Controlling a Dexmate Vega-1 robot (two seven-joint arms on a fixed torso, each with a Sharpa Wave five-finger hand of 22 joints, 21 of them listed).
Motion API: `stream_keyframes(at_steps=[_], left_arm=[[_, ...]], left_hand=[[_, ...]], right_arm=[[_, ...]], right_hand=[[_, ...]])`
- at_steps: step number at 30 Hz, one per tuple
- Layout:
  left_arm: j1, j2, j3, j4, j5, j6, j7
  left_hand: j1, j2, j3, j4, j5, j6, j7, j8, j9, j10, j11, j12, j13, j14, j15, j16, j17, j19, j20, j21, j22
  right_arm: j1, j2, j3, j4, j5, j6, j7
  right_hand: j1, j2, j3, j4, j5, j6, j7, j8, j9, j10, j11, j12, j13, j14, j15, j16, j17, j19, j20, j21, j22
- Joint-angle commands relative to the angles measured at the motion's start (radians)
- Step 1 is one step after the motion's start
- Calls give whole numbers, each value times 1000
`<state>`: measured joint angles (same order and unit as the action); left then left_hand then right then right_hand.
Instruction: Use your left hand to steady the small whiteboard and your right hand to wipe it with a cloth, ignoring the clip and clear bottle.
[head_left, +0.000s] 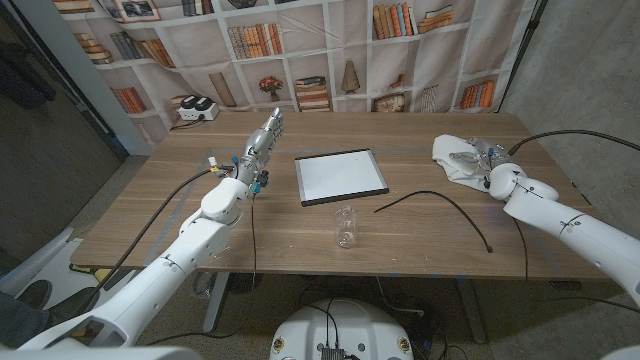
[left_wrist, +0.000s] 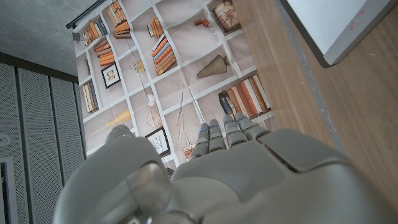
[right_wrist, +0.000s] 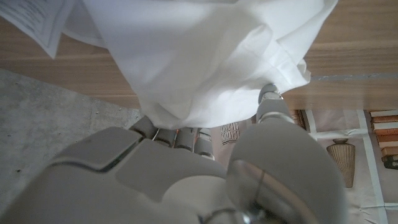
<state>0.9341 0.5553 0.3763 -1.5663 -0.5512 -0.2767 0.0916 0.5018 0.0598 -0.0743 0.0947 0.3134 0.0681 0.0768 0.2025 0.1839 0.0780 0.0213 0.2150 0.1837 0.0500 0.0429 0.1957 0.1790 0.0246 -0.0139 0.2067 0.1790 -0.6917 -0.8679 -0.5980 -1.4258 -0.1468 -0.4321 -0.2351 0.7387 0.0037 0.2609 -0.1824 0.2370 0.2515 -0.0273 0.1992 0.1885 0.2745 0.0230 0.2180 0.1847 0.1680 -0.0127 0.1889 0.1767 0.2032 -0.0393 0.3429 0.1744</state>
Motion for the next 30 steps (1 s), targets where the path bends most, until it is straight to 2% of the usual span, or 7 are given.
stream_keyframes(at_steps=[1, 4, 9, 13, 18, 26, 30], left_arm=[[8, -1, -2, -1, 1, -9, 2], [9, 0, -2, -3, 2, -10, 2], [10, -2, -3, -4, 3, -13, 2], [11, -4, -3, -2, 3, -19, 3], [11, -4, -4, -4, 6, -20, 5], [8, -5, -4, -3, 7, -21, 4], [8, -5, -4, -4, 7, -18, 7]], left_hand=[[9, -2, -2, -3, 0, 5, 2, 5, 2, 3, -1, -5, 6, 6, -6, -2, 4, 3, 8, -2, 2], [10, -2, -2, -4, -1, 5, 1, 4, 2, 1, -1, -6, 6, 6, -5, -3, 4, 3, 7, -2, 2], [12, -1, -3, -4, -2, 6, 1, 4, 3, 3, 1, -5, 6, 8, -5, -2, 4, 2, 8, -3, 2], [13, 0, -3, -4, -3, 6, 0, 3, 3, 3, -1, -6, 6, 7, -4, -3, 4, 2, 8, -3, 2], [14, 0, -4, -4, -4, 6, 0, 2, 3, 3, -1, -6, 6, 7, -3, -3, 4, 2, 8, -3, 2], [15, 1, -6, -5, -5, 9, -1, 3, 3, 5, -5, -7, 6, 9, -4, -3, 5, -1, 12, -4, 2], [15, 2, -6, -5, -6, 9, -3, 2, 3, 7, -5, -6, 6, 11, -6, -2, 5, 0, 11, -4, 2]], right_arm=[[63, -3, -76, 14, -42, -89, 107], [80, 1, -95, 16, -59, -117, 124], [93, 7, -114, 22, -84, -131, 122], [91, 18, -117, 28, -100, -137, 88], [86, 27, -117, 37, -113, -134, 49], [83, 38, -116, 52, -121, -114, 11], [84, 47, -123, 67, -140, -106, -22]], right_hand=[[13, -8, 4, 6, 7, -10, -1, -3, 3, -9, 1, -5, 1, -12, 3, -6, 3, -9, -19, -8, 3], [18, -13, 3, 8, 9, 3, -4, 2, 3, 1, -2, -1, 2, -9, 1, -5, 4, -8, -20, -11, 4], [64, -7, 22, 11, 26, 38, -20, 13, 4, 48, -17, 15, 2, 48, -25, 13, 6, 45, -39, -4, 6], [150, 1, 53, 11, 45, 84, -42, 20, 5, 118, -54, 32, 2, 153, -68, 30, 7, 138, -58, 14, 10], [247, 23, 88, 18, 60, 185, -71, 34, 6, 241, -105, 57, 2, 353, -155, 62, 14, 313, -116, 74, 19], [383, 81, 133, 8, 29, 265, -119, 37, 8, 368, -156, 80, 5, 543, -223, 95, 30, 442, -166, 145, 33], [467, 99, 114, 10, -27, 368, -128, 52, 11, 428, -185, 88, 9, 639, -228, 127, 55, 501, -175, 205, 53]])
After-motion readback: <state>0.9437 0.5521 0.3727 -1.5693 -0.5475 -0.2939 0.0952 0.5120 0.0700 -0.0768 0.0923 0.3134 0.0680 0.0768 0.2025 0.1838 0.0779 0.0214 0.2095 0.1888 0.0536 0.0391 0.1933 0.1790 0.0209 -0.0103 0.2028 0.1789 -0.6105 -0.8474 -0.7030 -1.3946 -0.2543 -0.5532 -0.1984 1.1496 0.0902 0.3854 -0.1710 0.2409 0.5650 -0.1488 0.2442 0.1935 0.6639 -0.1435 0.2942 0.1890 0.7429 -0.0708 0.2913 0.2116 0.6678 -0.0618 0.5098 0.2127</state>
